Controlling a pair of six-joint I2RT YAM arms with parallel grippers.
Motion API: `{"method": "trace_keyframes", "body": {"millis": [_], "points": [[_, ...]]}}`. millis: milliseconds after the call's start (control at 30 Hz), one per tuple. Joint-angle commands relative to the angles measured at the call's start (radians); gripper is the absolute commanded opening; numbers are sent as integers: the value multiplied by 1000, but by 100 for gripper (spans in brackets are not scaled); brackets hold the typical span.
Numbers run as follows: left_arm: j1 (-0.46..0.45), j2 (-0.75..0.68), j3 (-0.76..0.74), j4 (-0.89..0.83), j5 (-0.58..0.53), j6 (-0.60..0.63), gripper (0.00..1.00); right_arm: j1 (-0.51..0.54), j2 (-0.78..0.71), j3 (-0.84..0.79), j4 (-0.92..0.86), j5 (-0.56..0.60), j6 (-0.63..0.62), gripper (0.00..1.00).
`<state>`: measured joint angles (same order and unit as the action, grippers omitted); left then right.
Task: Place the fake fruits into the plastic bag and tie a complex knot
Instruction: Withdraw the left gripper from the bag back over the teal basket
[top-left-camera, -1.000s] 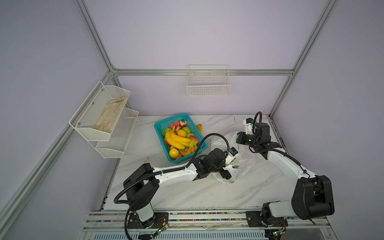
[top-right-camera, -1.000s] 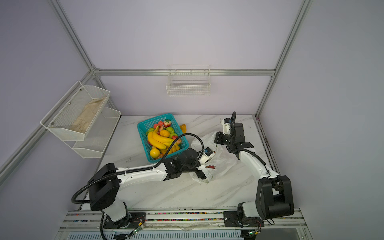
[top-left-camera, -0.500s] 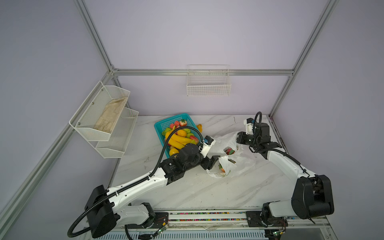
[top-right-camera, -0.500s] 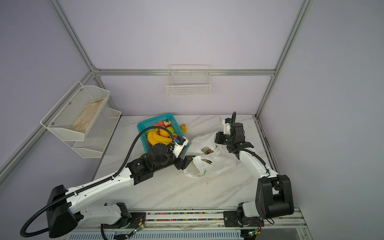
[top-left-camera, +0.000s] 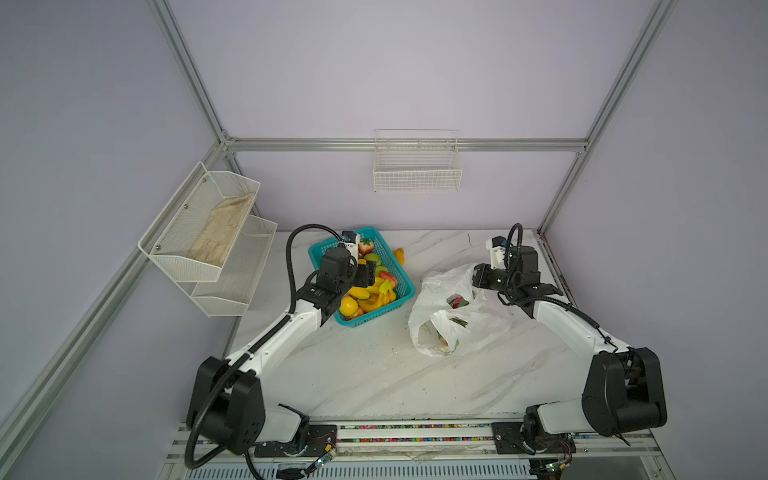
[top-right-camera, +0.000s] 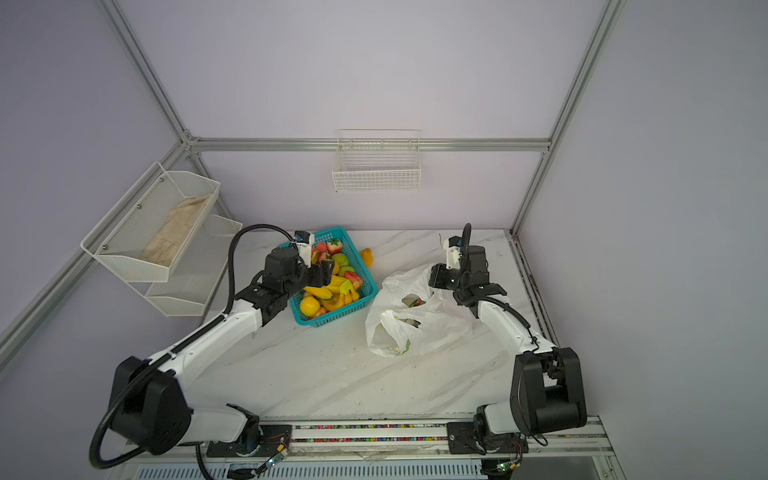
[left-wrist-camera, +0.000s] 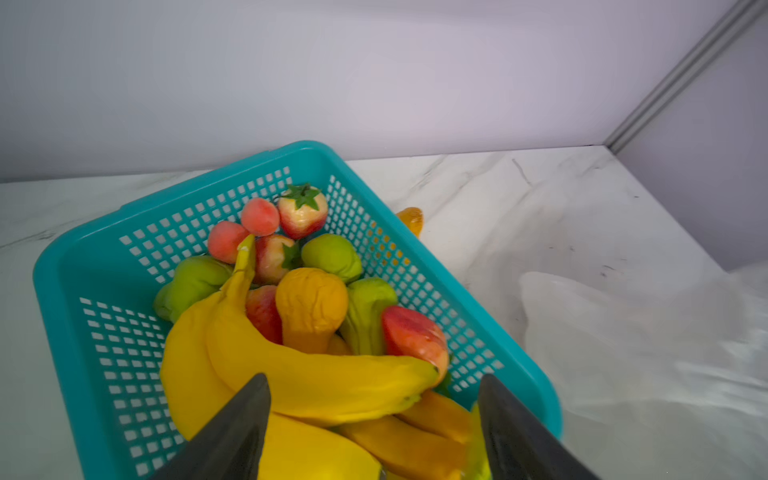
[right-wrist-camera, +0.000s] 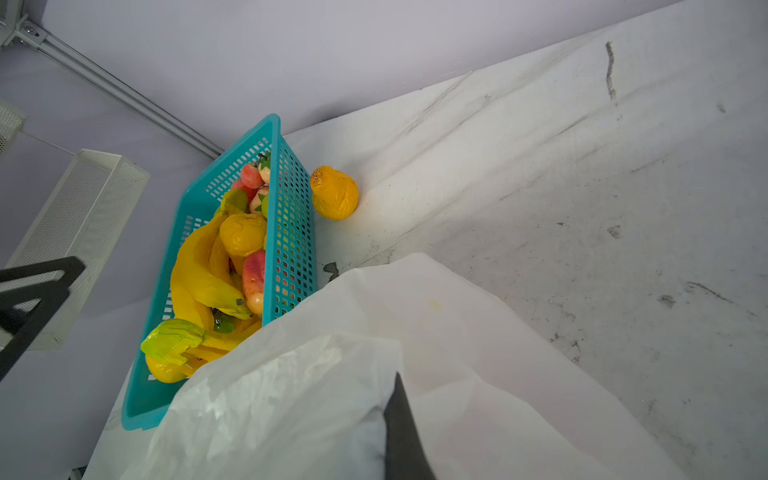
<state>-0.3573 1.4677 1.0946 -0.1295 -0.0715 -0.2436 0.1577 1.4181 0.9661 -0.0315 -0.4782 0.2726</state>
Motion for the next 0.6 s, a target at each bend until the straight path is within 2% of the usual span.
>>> {"method": "trace_keyframes", "body": {"millis": [0,333,567], "points": [[44,136,214,3,10,24,77,-2,10,0,30,-13,-24,0],[104,586,696,-141,6,135,69,-2,34,17,22,-10,-28,0],[124,776,940,-224,30,157,58,-2,33,24,16,-3,-29,0]]}}
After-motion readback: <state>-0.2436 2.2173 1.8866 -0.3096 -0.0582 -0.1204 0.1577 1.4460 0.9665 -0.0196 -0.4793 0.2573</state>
